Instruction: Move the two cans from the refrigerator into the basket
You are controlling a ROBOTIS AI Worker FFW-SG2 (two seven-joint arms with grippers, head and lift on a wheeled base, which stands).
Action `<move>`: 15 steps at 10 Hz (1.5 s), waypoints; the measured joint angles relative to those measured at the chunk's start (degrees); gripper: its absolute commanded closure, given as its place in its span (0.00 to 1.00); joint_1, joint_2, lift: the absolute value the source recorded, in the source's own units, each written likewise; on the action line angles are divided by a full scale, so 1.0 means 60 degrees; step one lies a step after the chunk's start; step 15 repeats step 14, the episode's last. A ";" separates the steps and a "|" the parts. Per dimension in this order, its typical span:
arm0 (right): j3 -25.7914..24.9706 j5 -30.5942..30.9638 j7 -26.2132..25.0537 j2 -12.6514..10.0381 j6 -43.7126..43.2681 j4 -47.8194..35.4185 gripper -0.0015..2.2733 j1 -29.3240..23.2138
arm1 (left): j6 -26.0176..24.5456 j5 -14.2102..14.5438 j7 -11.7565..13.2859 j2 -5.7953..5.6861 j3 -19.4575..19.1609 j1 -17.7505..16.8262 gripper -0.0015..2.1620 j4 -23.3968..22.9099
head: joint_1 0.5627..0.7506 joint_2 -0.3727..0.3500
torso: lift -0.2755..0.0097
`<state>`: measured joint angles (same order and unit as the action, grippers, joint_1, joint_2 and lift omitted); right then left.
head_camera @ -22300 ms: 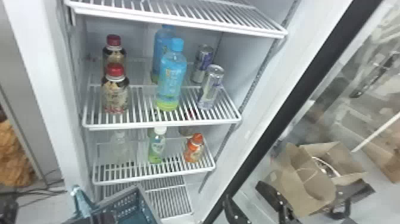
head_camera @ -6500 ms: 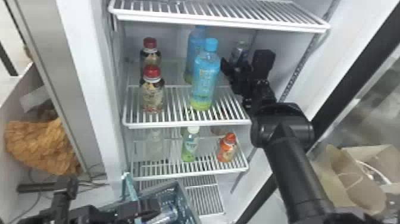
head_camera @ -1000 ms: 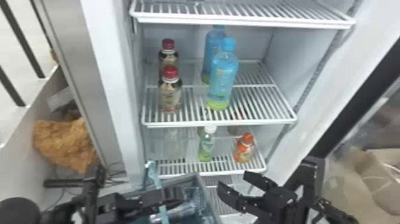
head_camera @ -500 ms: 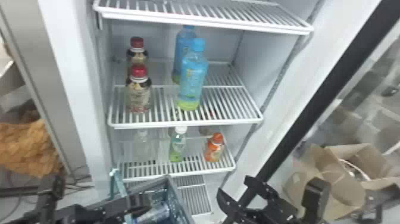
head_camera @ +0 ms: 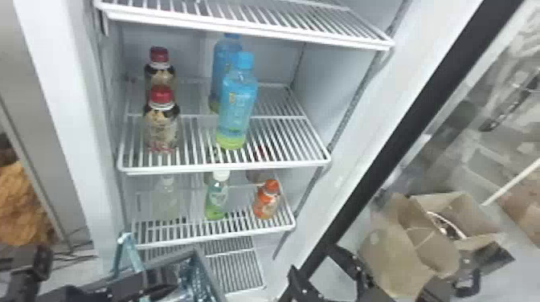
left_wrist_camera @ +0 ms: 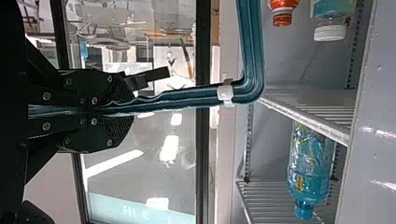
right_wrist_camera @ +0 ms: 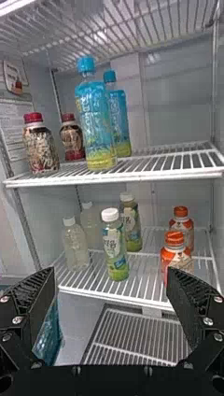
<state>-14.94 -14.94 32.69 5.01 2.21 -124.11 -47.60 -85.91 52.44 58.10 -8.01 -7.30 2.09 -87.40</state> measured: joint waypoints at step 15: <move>-0.0099 -0.0128 -0.0398 -0.0117 -0.1048 -0.0725 0.08 -0.0811 | -0.0118 -0.0073 0.0000 0.0006 0.0184 -0.0092 0.55 0.0000 | 0.70 0.03 | 0.88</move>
